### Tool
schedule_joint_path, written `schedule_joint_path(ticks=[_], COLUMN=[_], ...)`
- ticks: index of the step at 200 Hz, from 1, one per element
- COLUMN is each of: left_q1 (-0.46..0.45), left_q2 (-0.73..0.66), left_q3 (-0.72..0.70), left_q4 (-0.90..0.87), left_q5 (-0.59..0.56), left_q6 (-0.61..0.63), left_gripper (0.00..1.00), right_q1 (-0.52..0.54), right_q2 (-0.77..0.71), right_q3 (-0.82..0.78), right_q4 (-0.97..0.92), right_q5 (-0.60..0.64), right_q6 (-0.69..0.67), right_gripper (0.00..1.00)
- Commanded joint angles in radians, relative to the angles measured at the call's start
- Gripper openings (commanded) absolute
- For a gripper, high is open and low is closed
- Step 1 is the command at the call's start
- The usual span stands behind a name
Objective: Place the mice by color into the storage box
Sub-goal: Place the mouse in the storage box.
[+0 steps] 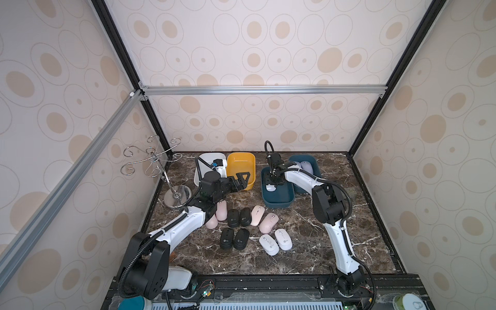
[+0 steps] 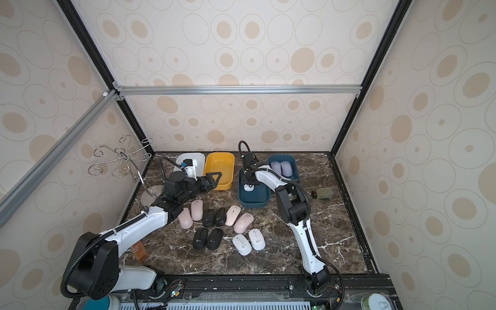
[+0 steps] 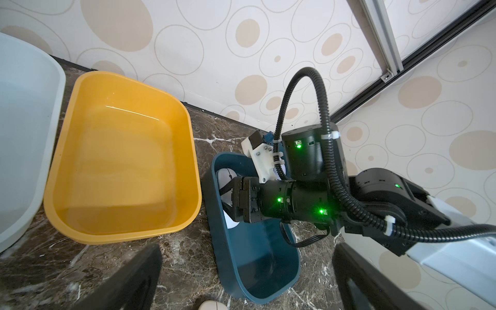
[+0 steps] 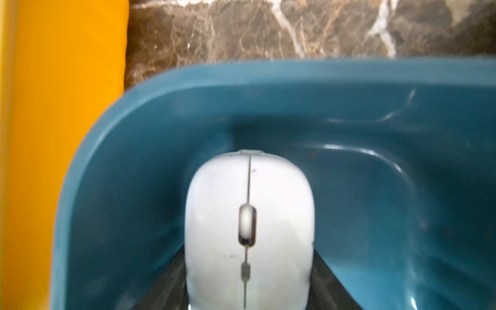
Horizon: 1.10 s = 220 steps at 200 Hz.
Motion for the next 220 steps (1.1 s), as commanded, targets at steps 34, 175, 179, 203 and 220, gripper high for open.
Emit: schedule_joint_path(ticks=[34,175,179,203,220], left_q1=[0.006,0.006,0.007,0.006,0.006], left_q2=[0.011,0.014,0.013,0.011,0.010], left_q3=[0.020,0.018,0.018,0.017,0.018], left_q4=[0.038,0.055,0.053,0.061,0.057], left_q5=[0.019,0.047,0.048,0.054,0.048], left_q6=[-0.023,-0.038,-0.039,-0.039,-0.036], left_gripper=[1.00,1.00,1.00,1.00,1.00], right_q1=[0.000,0.000,0.001,0.003,0.003], right_q2=[0.097,0.010,-0.004,-0.084,-0.158], right_q3=[0.079,0.146,0.137,0.065,-0.038], right_q4=[-0.059,-0.125,-0.122,-0.123,-0.091], right_q5=[0.025,0.004,0.005,0.017,0.018], right_q6=[-0.014,-0.061,-0.063,-0.078,-0.092], right_gripper=[0.54,0.70,0.71,0.71,0.68])
